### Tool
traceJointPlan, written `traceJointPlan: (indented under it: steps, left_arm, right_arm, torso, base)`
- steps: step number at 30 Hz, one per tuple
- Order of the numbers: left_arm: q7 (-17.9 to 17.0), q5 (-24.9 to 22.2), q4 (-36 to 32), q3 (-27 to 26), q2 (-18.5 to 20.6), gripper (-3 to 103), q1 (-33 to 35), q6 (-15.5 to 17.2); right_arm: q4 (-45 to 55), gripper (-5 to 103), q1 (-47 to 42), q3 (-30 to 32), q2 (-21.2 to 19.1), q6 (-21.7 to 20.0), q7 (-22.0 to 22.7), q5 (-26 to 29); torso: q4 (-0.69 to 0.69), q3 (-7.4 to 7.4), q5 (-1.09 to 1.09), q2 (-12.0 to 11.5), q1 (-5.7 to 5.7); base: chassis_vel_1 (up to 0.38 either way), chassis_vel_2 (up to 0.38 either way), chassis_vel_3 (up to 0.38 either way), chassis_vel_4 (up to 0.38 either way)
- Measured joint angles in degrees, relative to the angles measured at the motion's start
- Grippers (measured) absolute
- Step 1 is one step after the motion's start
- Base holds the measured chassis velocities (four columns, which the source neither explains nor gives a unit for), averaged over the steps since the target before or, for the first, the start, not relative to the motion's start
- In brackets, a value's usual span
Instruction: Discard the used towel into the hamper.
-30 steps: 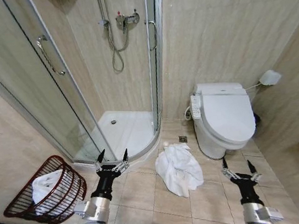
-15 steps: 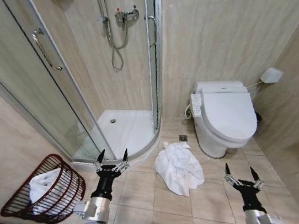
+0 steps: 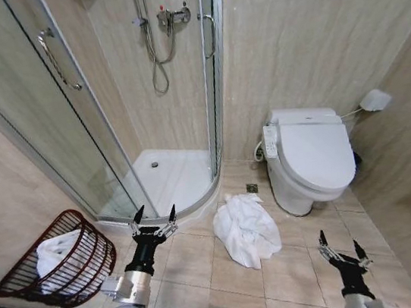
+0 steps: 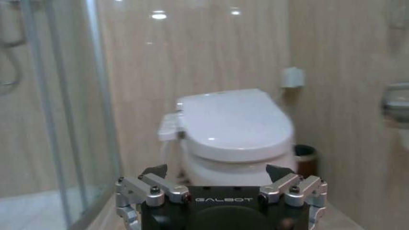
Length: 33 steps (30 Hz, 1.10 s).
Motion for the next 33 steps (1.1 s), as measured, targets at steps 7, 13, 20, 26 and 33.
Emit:
traceJointPlan:
  steps: [7,13,20,26,33]
  left_arm:
    - [0.00,0.00,0.00,0.00,0.00,100,0.00,0.00]
    - [0.00,0.00,0.00,0.00,0.00,100,0.00,0.00]
    - [0.00,0.00,0.00,0.00,0.00,100,0.00,0.00]
    - [0.00,0.00,0.00,0.00,0.00,100,0.00,0.00]
    - [0.00,0.00,0.00,0.00,0.00,100,0.00,0.00]
  right_arm:
    - [1.19,100,1.25,-10.07,0.87,0.22,0.41,-11.29]
    - [1.58,100,1.74,-13.83,0.87,-0.69,0.96,-14.16]
    - [3.35,100,0.45,-14.99,0.09,-1.89,1.33,-14.54]
    - [3.23,100,-0.06,-14.36,-0.66,-2.07,1.37,-13.58]
    - [1.81,100,-0.69,-13.23,-0.09,-0.70,1.36,-13.00]
  torso:
    - [0.01,-1.07,0.00,-1.69,-0.61]
    - [0.01,-1.77,0.00,-2.85,-1.07]
    - [0.00,-2.89,0.00,-4.69,-1.80]
    - [0.00,-3.58,0.00,-5.82,-2.24]
    - [0.01,-4.73,0.01,-7.63,-2.90]
  base:
    - [0.000,0.000,0.000,0.000]
    - [0.000,0.000,0.000,0.000]
    - [0.000,0.000,0.000,0.000]
    - [0.000,0.000,0.000,0.000]
    - [0.000,0.000,0.000,0.000]
